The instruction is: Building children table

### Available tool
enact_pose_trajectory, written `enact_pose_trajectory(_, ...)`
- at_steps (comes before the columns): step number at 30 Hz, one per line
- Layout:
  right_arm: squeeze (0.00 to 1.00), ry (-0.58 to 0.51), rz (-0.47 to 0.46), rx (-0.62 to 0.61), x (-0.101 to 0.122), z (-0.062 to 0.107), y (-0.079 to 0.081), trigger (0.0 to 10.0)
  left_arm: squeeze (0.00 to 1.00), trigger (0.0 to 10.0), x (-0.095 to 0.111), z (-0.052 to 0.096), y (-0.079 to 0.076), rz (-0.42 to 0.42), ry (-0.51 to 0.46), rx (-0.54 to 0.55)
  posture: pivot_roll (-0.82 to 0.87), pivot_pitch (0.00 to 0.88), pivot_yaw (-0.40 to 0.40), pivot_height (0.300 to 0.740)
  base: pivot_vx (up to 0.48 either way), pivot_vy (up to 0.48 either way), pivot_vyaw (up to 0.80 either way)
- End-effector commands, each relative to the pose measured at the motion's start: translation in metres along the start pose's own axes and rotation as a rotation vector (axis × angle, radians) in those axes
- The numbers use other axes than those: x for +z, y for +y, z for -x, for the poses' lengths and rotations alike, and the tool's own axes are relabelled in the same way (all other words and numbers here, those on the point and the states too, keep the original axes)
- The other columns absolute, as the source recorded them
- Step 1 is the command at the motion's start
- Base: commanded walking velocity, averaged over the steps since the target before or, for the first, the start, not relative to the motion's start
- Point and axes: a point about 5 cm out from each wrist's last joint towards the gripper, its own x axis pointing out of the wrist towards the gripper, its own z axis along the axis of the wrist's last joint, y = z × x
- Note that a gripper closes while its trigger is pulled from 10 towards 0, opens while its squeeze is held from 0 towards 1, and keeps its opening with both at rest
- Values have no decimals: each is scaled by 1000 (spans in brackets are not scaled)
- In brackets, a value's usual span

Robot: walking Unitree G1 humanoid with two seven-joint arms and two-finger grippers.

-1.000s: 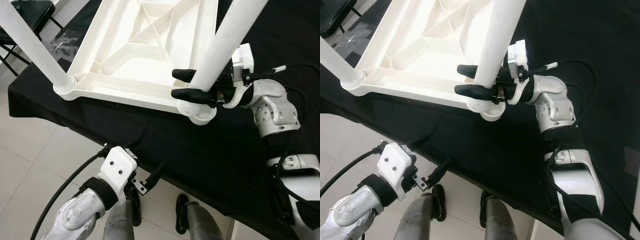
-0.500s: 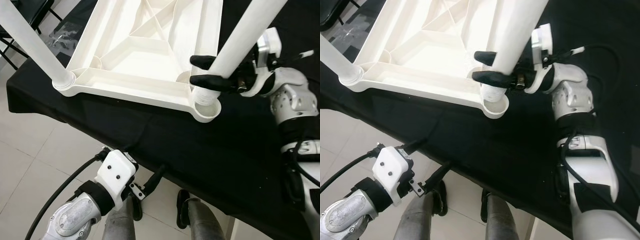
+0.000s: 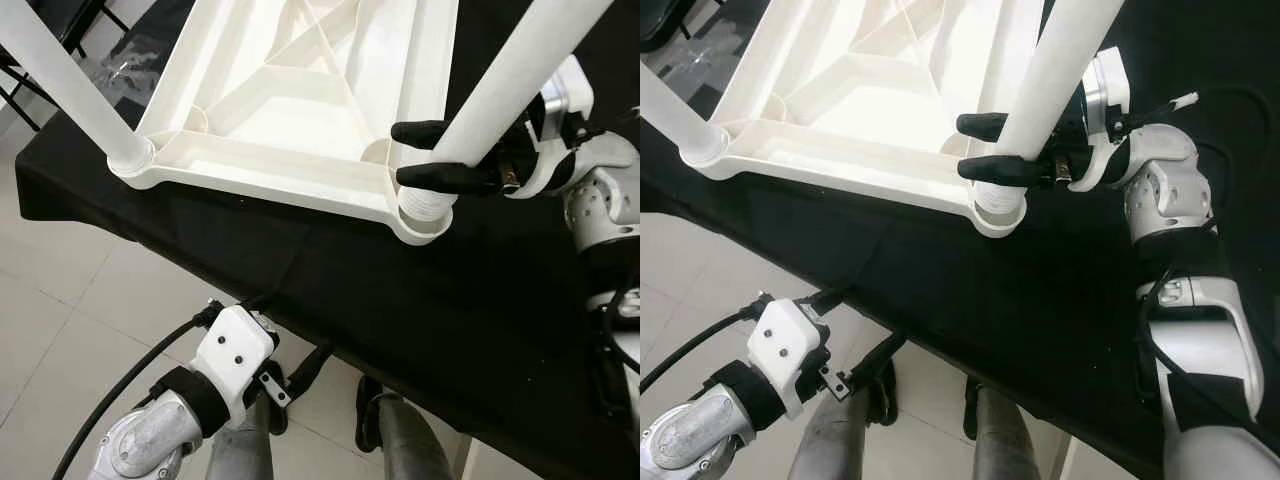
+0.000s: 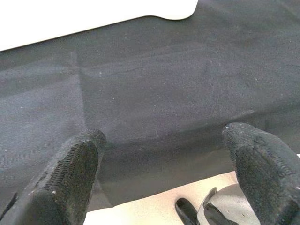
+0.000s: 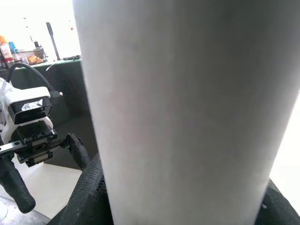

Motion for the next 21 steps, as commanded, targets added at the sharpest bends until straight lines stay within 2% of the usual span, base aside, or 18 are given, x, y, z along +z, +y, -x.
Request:
enact_pose_trajectory(1, 0, 52, -90, 2, -20, 5, 7, 10000, 0, 10000, 0, 3, -5, 2, 16, -26, 175, 487, 8, 740, 0, 0, 0)
enact_pose_trajectory(7, 0, 71, -104, 12, -18, 9, 9, 10000, 0, 10000, -1, 4, -5, 2, 18, -24, 171, 485, 5, 740, 0, 0, 0)
enact_pose_trajectory(14, 0, 84, -135, 64, -22, 6, 19, 10000, 0, 10000, -1, 2, -7, 1, 16, -30, 169, 485, 5, 740, 0, 0, 0)
enact_pose_trajectory(21, 0, 84, -133, 73, -27, 3, 21, 10000, 0, 10000, -1, 1, -6, -5, 15, -36, 172, 478, 13, 740, 0, 0, 0)
